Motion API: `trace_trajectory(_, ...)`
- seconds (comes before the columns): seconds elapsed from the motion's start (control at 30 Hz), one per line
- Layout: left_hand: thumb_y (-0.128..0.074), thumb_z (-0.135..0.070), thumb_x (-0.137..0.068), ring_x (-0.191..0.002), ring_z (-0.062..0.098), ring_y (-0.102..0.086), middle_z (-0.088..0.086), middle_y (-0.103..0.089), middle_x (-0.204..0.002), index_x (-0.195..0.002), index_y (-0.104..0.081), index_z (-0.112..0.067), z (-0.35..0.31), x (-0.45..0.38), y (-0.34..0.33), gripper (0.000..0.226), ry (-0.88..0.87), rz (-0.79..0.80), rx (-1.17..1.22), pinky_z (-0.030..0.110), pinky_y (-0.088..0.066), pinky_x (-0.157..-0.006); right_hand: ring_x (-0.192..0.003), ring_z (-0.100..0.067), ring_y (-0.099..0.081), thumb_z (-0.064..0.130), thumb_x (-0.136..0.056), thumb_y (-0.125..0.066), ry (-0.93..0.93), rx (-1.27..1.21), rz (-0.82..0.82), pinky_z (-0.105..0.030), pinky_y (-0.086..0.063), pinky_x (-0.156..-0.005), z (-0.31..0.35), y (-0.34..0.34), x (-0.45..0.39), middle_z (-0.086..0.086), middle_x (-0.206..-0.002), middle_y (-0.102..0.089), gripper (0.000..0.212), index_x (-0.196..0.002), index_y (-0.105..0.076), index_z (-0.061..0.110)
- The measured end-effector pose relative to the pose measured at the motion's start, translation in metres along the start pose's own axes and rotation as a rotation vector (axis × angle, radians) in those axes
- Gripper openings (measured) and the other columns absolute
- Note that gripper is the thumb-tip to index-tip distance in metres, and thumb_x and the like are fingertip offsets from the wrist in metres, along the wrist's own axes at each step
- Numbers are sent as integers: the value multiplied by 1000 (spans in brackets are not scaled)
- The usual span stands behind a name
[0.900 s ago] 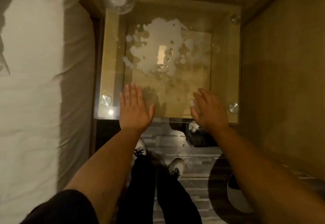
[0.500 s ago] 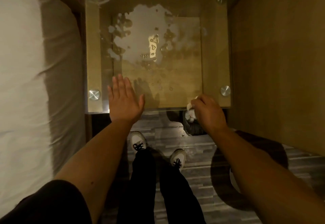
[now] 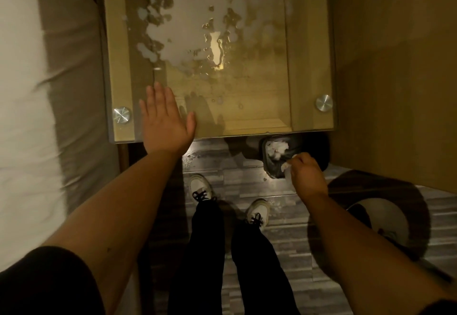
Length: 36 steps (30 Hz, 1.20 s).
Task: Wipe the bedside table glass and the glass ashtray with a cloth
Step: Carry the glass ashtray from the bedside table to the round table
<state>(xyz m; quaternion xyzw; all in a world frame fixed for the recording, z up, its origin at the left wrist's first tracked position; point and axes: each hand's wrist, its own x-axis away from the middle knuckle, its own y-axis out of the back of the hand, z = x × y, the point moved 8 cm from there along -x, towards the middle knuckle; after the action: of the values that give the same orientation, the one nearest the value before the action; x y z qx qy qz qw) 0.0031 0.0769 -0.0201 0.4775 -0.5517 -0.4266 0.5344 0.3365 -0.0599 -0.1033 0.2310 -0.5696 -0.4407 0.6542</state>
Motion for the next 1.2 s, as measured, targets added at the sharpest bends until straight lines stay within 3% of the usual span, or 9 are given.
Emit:
trace_trajectory(0.13,-18,-53,-95,-149,35,-5,22,-12,-159,-151,-19,0,-1,1,0,78,2,-29,-12,49,-3,-120,-104,-48,-51,-8,-79,-60,-38,9,16,-46,-46,-89,-15,-11,-17,-30,-118,-55,34,-112,-63,-6)
trace_trajectory(0.3,-19,-51,-95,-149,33,-4,21,-10,-160,-152,-17,-1,0,1,1,76,10,-32,-20,47,-1,-120,-120,-44,-42,6,-89,-55,-86,-14,24,-42,-40,-96,-24,-21,-20,-25,-134,-47,35,-124,-59,1)
trace_trajectory(0.53,-21,-50,-96,-149,33,-3,21,-9,-160,-152,-17,-1,0,1,1,75,16,-23,0,47,-1,-120,-116,-40,-44,14,-91,-53,-74,-38,26,-43,-43,-94,-13,-18,-9,-20,-129,-53,28,-113,-66,2)
trace_trajectory(0.67,-16,-53,-96,-149,33,0,21,-6,-161,-152,-13,-1,0,0,0,77,16,13,-24,47,-1,-120,-111,-40,-47,21,-90,-46,-3,-38,-10,-41,-43,-92,10,3,-4,-21,-121,-57,34,-108,-67,0)
trace_trajectory(0.77,-11,-56,-96,-149,32,3,20,-3,-161,-153,-8,-1,2,1,0,79,15,70,-37,48,0,-120,-106,-37,-51,20,-91,-55,108,-43,-50,-41,-46,-89,45,24,-1,-18,-114,-60,24,-100,-68,3)
trace_trajectory(0.87,-11,-58,-97,-149,31,8,18,5,-161,-154,-1,-4,3,0,7,78,5,165,-8,46,2,-120,-93,-30,-57,27,-89,-50,285,-47,-149,-36,-51,-77,104,60,5,-9,-99,-62,26,-89,-69,10)
trace_trajectory(1.0,-24,-53,-99,-149,30,1,17,-5,-162,-154,-8,-6,11,-5,37,74,-13,182,99,47,-2,-121,-81,-27,-56,18,-85,-64,493,-6,-316,-34,-49,-71,197,121,9,-7,-88,-61,8,-87,-66,11)
trace_trajectory(1.1,-30,-51,-99,-149,30,-3,17,-10,-161,-153,-12,-5,26,-10,66,73,-7,145,181,47,-6,-121,-89,-28,-55,28,-86,-58,481,6,-398,-36,-47,-78,247,160,-10,-8,-98,-62,23,-101,-64,12)
trace_trajectory(1.2,-31,-53,-99,-149,29,-3,17,-9,-161,-154,-10,-5,48,-25,96,76,-4,106,192,45,-4,-121,-114,-28,-50,39,-87,-60,387,15,-362,-39,-40,-95,280,189,-41,-8,-123,-56,44,-123,-54,14)
